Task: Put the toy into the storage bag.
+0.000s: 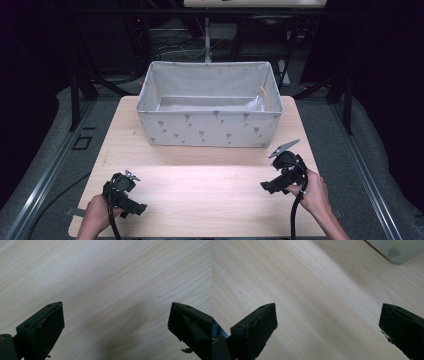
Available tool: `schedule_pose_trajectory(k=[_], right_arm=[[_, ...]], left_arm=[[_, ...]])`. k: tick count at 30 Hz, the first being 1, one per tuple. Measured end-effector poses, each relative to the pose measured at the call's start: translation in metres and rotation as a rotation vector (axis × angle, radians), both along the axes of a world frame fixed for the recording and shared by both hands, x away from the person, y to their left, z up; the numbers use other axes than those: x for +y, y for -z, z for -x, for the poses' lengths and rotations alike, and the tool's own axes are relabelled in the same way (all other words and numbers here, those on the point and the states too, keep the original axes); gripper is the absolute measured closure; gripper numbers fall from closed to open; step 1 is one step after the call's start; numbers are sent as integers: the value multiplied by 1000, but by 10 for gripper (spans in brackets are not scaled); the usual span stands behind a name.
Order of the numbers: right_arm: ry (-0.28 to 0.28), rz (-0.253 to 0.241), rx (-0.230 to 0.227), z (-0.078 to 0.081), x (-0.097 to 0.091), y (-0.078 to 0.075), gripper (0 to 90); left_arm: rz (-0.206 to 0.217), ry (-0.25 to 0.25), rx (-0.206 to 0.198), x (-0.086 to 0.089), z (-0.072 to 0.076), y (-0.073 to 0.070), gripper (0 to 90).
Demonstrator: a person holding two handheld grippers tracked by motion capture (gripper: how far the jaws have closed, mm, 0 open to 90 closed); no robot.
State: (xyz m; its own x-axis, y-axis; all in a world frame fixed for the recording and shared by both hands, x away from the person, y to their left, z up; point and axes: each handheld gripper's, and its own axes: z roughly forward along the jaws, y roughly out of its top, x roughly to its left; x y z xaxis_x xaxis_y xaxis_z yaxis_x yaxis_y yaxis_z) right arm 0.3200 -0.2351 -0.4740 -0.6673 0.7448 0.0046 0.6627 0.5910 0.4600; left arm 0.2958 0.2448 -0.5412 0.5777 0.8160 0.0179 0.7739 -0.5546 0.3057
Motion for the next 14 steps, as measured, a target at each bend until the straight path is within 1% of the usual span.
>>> schedule_pose_trajectory(k=[2,3,5,6,7,8,9,11,12,13,14], right_arm=[[17,-13,-5,3,-2,7,19],[19,-6,-11,5,-3,11,23],[18,3,6,8,-4,19,21],[18,3,6,8,-4,19,21],[12,26,17,9,-6,25,17],[11,47,19,8,-6,26,14],[10,49,16,8,-7,27,17],[13,47,28,6,-8,28,20],[14,56,22,6,-9,28,24],[20,49,22,6,-9,29,27],[21,61,19,6,-9,29,35]], left_arm=[[3,8,-3,0,0,0,7],[2,9,-7,0,0,-1,6],[6,10,-10,0,1,-1,6],[6,10,-10,0,1,-1,6],[5,11,-14,1,1,-1,6],[5,10,-13,1,1,-2,6],[2,13,-17,0,1,-2,6],[0,16,-18,-1,2,-2,6],[1,17,-18,-1,2,-1,5],[-2,18,-18,-1,2,-1,5],[-2,18,-18,-1,2,-1,5]])
